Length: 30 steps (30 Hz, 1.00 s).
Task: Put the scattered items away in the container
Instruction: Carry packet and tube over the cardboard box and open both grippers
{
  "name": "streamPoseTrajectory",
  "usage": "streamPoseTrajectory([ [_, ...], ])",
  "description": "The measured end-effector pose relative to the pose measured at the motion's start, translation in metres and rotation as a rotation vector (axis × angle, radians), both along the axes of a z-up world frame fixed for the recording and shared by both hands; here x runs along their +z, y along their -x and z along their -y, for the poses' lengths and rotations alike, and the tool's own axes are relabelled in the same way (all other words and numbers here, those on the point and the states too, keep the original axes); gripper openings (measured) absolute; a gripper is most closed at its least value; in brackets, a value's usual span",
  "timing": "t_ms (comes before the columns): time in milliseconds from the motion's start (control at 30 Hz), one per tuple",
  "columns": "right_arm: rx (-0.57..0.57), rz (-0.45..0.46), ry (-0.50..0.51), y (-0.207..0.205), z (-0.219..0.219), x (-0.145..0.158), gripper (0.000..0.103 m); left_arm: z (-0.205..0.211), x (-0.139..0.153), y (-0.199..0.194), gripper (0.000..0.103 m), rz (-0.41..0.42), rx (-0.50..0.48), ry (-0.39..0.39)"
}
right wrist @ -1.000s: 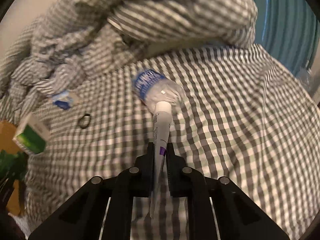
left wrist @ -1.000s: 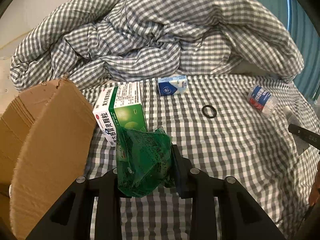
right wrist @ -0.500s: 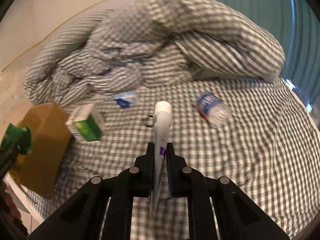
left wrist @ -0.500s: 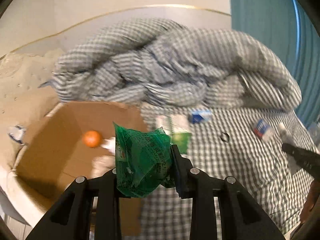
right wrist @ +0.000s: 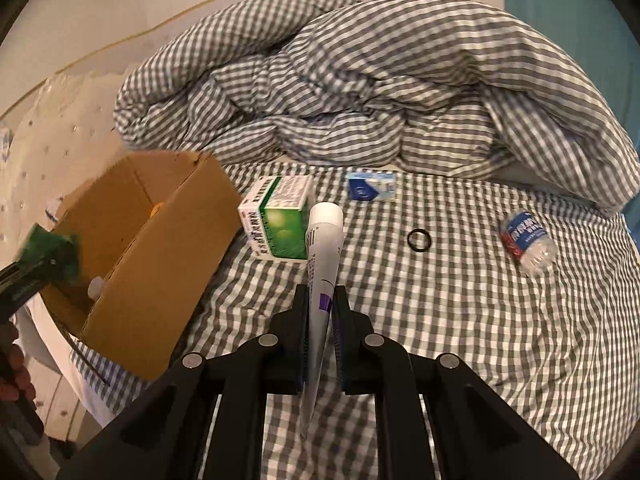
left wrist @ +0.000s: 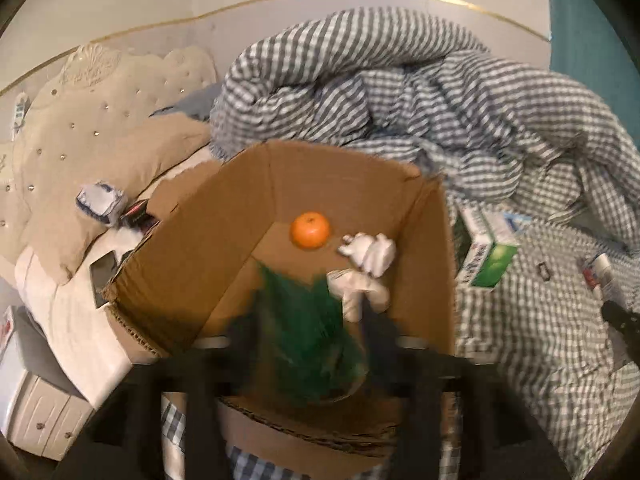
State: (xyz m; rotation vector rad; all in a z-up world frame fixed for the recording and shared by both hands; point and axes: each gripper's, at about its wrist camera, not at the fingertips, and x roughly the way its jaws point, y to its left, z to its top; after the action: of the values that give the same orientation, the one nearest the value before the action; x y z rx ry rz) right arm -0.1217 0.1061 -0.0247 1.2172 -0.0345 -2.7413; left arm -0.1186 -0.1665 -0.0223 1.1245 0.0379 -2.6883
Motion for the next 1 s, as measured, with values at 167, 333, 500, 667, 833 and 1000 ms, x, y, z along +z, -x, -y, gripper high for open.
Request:
streamPoseTrajectory([
  [167,0.039,0.001,-0.019,0.003,0.020,0.006,0.011,0.007,0.007,-0.010,0.084,-0.053,0.005,-0.015],
  [333,0.164,-0.045,-0.015,0.010,0.066,0.031,0.011,0.011,0.003,-0.013,0.085,-0.041,0.004,-0.042],
  [500,0.353,-0.074,0.047,0.026,0.137,0.054,0.011,0.009,-0.001,-0.019,0.085,-0.033,-0.011,-0.044],
  [667,0.405,-0.049,0.036,0.041,0.185,0.042,0.012,0.016,0.001,-0.024,0.085,-0.038,-0.030,-0.063],
  [833,0.395,-0.052,-0.022,0.041,0.200,0.027,0.049,0.026,0.000,-0.025,0.085,-0.039,-0.025,-0.078],
  [1000,0.375,-0.090,-0.001,0.038,0.186,0.038,0.059,0.026,-0.004,-0.025,0.085,-0.032,-0.018,-0.087],
])
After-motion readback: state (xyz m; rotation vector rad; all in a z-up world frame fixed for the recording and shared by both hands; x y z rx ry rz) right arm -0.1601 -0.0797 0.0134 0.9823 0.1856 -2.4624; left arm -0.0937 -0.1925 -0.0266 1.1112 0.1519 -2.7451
